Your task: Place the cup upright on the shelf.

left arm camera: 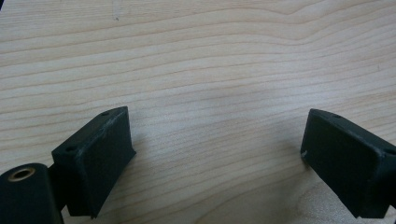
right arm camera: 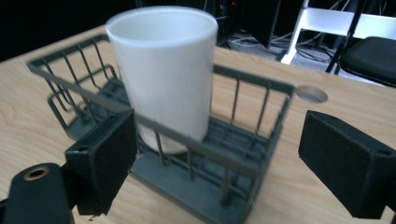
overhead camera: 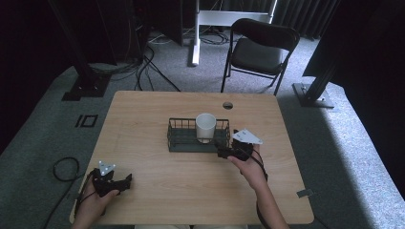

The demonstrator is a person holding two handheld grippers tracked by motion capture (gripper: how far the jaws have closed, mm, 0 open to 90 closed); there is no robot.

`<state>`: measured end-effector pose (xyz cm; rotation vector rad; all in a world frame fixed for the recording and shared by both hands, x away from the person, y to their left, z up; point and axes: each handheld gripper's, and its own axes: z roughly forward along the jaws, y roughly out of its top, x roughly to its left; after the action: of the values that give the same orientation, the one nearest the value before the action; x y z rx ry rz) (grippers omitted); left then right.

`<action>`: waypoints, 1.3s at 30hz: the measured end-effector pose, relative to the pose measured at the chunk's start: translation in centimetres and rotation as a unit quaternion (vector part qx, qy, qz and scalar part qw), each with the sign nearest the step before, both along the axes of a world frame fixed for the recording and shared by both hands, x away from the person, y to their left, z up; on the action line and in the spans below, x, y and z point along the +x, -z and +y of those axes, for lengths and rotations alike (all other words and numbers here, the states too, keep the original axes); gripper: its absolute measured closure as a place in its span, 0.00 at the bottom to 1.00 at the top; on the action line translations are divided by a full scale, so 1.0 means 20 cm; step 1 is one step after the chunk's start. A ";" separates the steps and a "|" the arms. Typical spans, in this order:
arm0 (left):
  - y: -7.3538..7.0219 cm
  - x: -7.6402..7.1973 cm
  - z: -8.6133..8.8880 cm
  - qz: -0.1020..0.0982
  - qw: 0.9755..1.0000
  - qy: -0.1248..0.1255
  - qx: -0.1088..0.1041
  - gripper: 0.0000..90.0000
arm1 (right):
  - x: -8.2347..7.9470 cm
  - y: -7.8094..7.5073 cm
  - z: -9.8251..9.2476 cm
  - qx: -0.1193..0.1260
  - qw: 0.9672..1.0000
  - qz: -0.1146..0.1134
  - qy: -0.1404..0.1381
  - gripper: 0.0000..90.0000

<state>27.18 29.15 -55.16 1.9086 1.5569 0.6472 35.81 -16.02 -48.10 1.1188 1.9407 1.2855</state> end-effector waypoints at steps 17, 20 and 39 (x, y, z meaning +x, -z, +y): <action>0.00 0.00 0.00 0.000 1.000 0.000 0.000 0.10 | -0.07 0.17 -0.17 -0.016 0.999 0.031 0.024 0.13; 0.00 0.00 0.00 0.000 1.000 0.000 0.000 0.10 | -0.08 0.19 -0.20 -0.017 0.999 0.037 0.031 0.13; 0.00 0.00 0.00 0.000 1.000 0.000 0.000 0.10 | -0.17 0.27 -0.39 -0.027 0.996 0.062 0.063 0.13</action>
<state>27.19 29.15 -55.16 1.9085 1.5571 0.6479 32.33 -23.75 -53.50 1.2979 1.9476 1.1145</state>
